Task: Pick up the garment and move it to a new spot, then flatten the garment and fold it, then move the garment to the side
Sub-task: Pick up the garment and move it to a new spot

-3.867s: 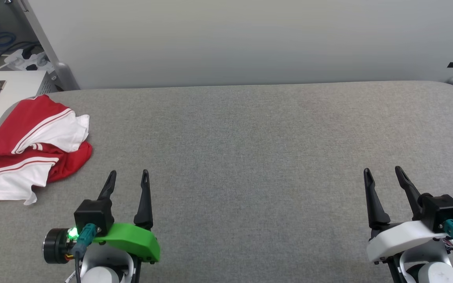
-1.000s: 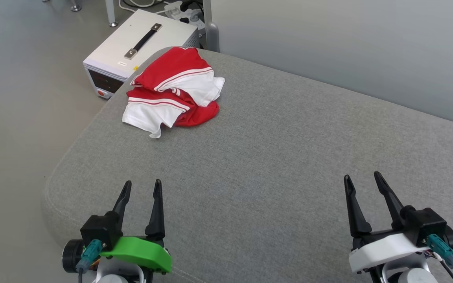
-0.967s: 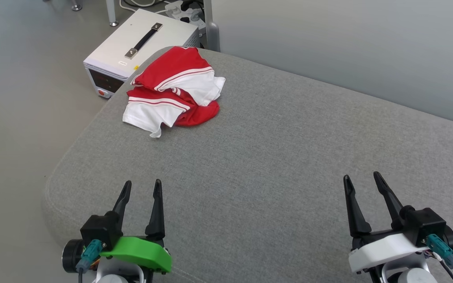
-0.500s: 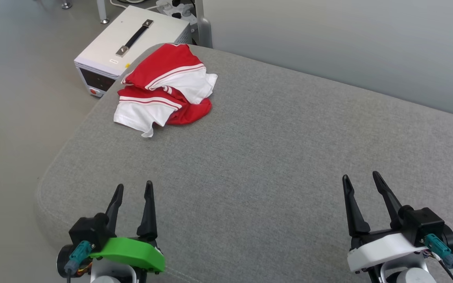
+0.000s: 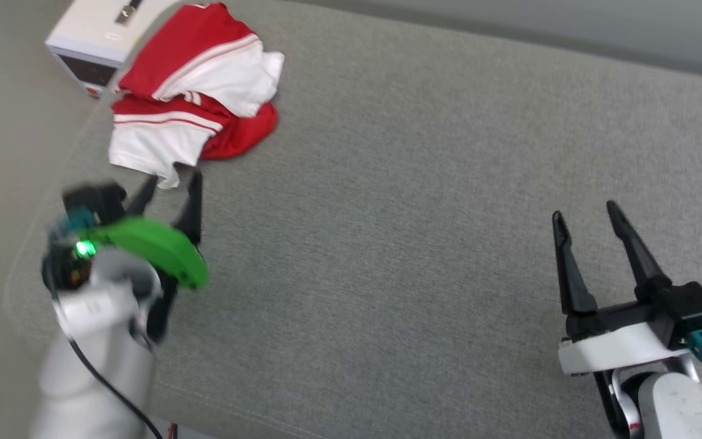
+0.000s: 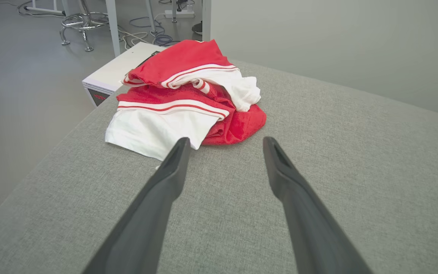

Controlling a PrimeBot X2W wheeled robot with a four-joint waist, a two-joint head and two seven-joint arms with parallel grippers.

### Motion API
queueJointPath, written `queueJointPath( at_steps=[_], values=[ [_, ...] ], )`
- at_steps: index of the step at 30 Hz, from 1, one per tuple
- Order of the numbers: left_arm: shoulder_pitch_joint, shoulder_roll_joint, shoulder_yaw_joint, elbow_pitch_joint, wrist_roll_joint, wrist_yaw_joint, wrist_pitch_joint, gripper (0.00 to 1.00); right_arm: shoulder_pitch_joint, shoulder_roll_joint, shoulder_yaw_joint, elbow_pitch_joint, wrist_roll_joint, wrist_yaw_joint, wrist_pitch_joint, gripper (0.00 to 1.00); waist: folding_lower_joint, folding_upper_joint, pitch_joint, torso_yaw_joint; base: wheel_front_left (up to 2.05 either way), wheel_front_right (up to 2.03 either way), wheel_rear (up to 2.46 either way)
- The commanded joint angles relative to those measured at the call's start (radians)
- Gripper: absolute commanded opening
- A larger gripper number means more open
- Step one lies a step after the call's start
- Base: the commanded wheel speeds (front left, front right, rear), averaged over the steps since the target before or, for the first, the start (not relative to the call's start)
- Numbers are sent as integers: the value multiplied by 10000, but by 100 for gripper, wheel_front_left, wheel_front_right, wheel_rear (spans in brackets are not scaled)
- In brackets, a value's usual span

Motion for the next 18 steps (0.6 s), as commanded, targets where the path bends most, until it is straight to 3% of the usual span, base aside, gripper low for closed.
queueJointPath(
  at_steps=[1,11,18],
  values=[
    [-807,346,-148,146,-497,-62,676,100,-252,-90,50,-179,-86,-13,-47,100,-1,0,1342,-836,0,0,0],
    [-4159,3054,-1771,1268,-2621,-69,5273,100,-1041,-284,207,-798,-165,-13,-47,100,-1,0,2949,-1788,0,0,0],
    [-5126,3908,-2442,1924,-3052,-70,6249,100,-1248,-232,148,-937,-204,-13,-47,100,-1,0,3459,-2276,0,0,0]
  ],
)
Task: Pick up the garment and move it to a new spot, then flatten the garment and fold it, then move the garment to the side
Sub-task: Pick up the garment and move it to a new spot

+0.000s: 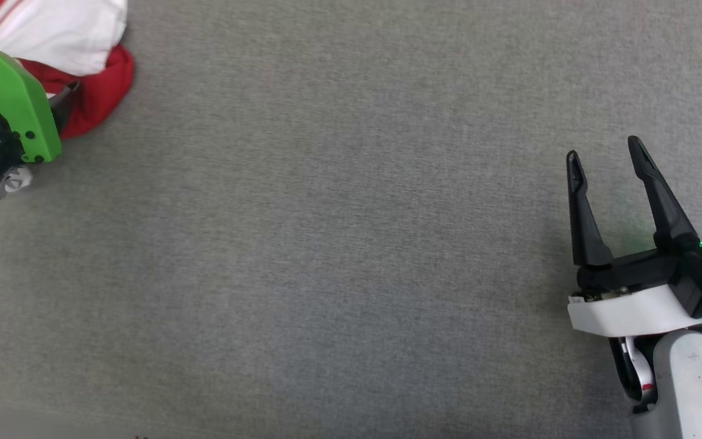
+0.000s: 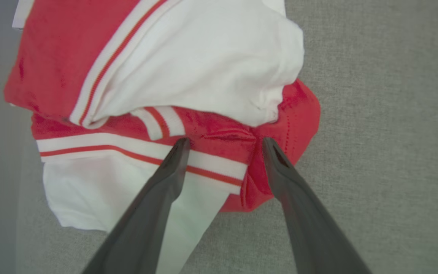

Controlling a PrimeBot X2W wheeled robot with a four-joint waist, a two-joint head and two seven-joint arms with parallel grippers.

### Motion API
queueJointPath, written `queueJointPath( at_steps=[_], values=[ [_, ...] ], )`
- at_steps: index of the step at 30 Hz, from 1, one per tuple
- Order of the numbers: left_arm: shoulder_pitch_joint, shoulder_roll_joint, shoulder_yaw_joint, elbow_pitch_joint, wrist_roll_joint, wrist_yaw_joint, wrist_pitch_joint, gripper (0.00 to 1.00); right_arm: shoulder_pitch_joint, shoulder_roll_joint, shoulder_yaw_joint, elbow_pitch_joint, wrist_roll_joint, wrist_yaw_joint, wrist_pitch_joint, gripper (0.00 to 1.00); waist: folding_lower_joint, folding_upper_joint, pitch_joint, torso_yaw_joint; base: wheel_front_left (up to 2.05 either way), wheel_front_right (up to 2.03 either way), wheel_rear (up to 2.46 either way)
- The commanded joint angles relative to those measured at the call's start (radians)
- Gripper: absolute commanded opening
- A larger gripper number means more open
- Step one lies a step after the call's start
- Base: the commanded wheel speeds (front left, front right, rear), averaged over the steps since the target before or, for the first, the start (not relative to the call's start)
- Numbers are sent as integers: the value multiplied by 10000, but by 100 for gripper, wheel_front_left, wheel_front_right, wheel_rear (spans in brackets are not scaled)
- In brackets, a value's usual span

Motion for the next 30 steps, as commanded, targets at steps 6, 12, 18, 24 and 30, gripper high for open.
queueJointPath(
  at_steps=[6,12,18,24,30],
  values=[
    [-403,92,-269,962,74,-18,284,100,-214,143,-127,-100,-190,-13,-47,100,0,-1,813,-741,0,0,0],
    [-305,-152,-265,1898,-359,-10,838,0,-218,188,-157,-86,-228,-13,-47,100,0,-1,804,-757,0,0,0],
    [-324,-228,-125,1888,-531,-19,-366,0,-143,223,-259,131,-274,-13,-47,100,0,-1,260,-515,0,0,0],
    [-357,-77,-60,1512,-203,-20,-2157,0,-57,298,-319,439,-143,-13,-47,100,0,-1,-613,-418,0,0,0],
    [-138,176,-286,874,362,-22,-3679,0,155,431,-885,706,-26,-13,-47,100,0,-1,-1580,-450,0,0,0]
  ],
)
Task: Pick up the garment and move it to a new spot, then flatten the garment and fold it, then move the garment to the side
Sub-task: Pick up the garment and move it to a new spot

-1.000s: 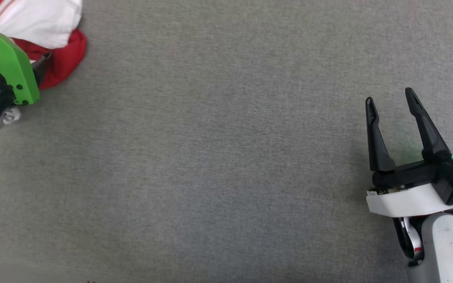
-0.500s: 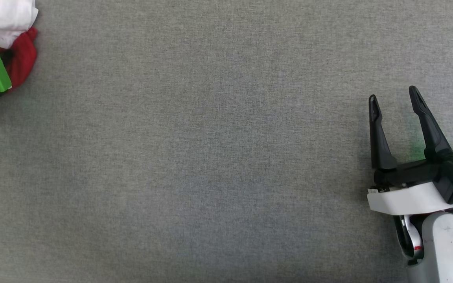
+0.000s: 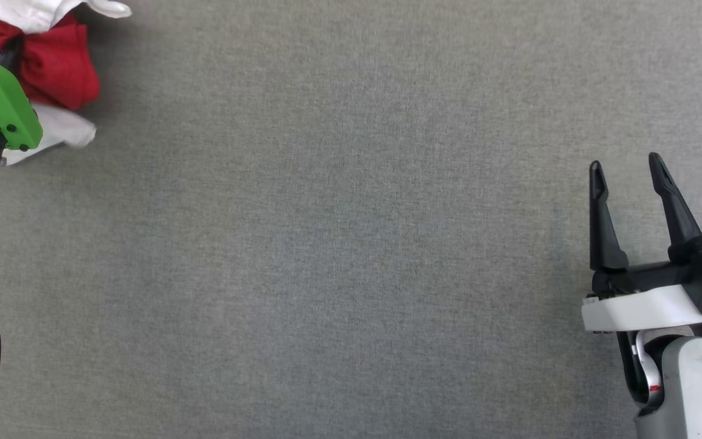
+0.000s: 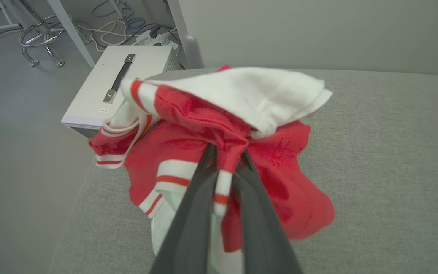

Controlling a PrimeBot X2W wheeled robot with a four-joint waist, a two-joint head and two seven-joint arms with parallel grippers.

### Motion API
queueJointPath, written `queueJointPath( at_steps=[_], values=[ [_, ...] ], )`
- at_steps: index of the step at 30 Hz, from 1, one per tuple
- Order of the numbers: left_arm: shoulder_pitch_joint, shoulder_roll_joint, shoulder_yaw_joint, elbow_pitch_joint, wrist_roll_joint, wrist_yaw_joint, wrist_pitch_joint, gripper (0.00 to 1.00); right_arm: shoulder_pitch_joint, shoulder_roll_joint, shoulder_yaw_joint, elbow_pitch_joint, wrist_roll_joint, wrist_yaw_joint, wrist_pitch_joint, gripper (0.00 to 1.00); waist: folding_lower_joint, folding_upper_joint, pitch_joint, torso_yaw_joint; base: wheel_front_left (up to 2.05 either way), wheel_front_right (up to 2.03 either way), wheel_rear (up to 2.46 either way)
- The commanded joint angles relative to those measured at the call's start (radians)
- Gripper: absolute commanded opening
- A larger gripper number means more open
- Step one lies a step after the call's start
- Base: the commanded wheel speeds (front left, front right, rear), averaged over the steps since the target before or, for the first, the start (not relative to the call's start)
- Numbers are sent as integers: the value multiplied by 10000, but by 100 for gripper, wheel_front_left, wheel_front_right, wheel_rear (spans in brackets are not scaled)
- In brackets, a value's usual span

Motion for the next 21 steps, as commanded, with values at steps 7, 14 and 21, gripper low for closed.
queueJointPath(
  at_steps=[7,14,21],
  values=[
    [375,102,-334,-1086,562,-4,-1293,0,461,90,-196,298,499,-13,-47,100,0,0,-1767,-136,0,0,0],
    [553,-324,-1126,-2450,859,-14,-1406,0,760,93,-402,430,889,-13,-47,100,0,0,-2600,-631,0,0,0],
    [558,-1448,-1851,-3258,868,-12,-1394,0,963,94,-633,493,1067,-13,-47,100,0,0,-2982,-1482,0,0,0]
  ],
)
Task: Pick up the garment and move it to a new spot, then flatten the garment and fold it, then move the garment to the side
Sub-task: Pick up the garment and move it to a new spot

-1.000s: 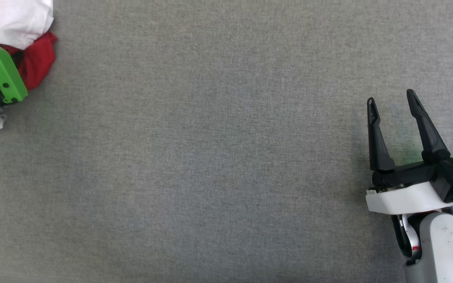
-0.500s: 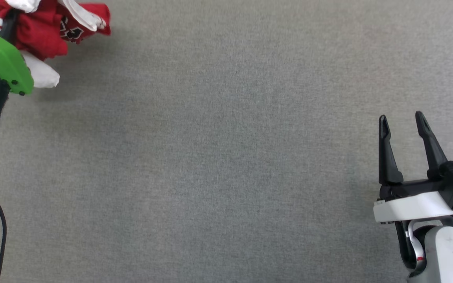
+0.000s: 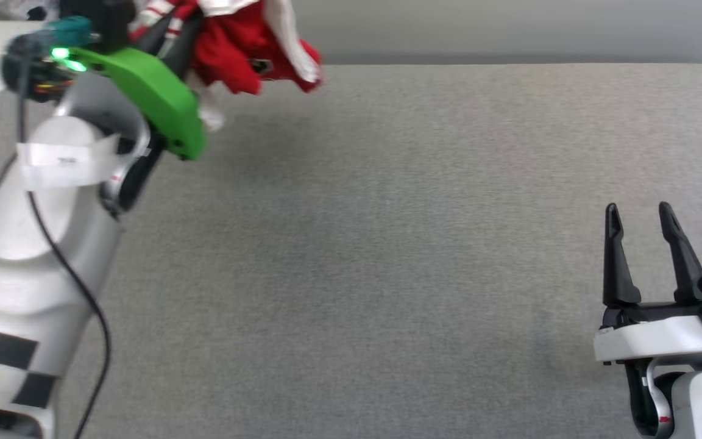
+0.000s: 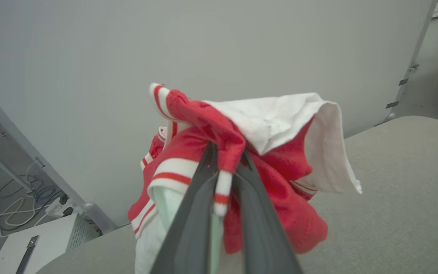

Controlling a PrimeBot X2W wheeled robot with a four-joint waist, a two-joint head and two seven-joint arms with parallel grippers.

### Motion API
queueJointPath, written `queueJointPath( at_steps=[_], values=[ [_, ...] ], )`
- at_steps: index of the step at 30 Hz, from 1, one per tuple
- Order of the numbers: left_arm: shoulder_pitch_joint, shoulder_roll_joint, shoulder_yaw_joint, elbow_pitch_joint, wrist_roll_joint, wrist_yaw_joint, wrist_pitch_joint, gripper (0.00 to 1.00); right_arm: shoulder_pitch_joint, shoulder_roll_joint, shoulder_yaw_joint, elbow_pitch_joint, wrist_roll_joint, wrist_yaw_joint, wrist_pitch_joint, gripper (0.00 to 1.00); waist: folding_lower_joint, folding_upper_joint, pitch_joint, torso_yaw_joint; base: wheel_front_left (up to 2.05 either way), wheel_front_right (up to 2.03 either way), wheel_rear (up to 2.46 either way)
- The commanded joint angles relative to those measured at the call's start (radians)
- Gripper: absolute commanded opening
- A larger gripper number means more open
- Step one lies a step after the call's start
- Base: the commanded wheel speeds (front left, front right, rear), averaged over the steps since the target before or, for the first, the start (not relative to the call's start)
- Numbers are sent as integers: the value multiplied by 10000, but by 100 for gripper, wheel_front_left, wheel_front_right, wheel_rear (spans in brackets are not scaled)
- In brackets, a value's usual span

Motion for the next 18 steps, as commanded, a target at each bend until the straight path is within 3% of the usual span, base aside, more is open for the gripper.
queueJointPath(
  at_steps=[1,9,18],
  values=[
    [102,-344,-144,-96,61,-11,-116,0,138,-19,-126,15,83,-13,-47,100,0,0,-377,-744,0,0,0],
    [742,-2009,-1190,467,284,58,-942,0,247,-19,-684,-27,134,-13,-47,100,0,0,-332,-1698,0,0,0],
    [2094,-3043,-3459,3096,1112,-6,-1146,0,129,-19,-760,-53,103,-13,-47,100,0,0,79,-2090,0,0,0]
  ],
)
